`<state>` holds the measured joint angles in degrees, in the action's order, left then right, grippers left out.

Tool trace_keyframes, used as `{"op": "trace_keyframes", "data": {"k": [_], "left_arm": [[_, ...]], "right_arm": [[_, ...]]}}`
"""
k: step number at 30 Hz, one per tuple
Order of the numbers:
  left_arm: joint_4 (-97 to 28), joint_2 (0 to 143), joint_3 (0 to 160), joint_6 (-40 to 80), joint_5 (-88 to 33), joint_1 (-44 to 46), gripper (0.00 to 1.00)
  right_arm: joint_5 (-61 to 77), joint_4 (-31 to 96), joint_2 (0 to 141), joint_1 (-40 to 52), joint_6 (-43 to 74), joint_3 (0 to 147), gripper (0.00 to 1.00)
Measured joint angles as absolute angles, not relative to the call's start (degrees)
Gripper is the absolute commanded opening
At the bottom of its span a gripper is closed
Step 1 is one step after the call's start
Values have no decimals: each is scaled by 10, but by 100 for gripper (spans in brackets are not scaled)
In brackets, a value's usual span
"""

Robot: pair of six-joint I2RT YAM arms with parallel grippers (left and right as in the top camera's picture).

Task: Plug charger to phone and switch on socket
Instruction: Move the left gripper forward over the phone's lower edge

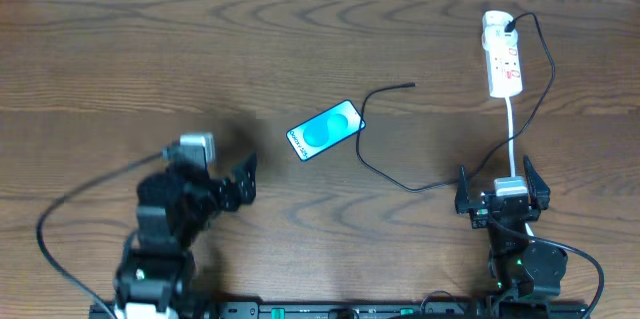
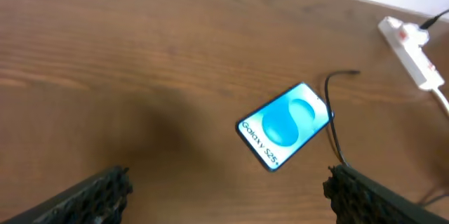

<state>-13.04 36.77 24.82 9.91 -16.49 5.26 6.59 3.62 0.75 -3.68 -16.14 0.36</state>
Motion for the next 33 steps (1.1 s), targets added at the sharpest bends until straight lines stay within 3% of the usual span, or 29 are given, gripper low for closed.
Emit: {"op": "trace_keyframes", "data": {"k": [8, 18, 33], "left_arm": [[-198, 526, 400, 45, -131, 82, 92], [-184, 664, 457, -122, -51, 212, 92], [-173, 701, 457, -170, -86, 216, 93]], "right_arm": [[66, 36, 7, -37, -161, 4, 99], [66, 36, 7, -37, -161, 4, 99], [66, 36, 7, -37, -161, 4, 99]]}}
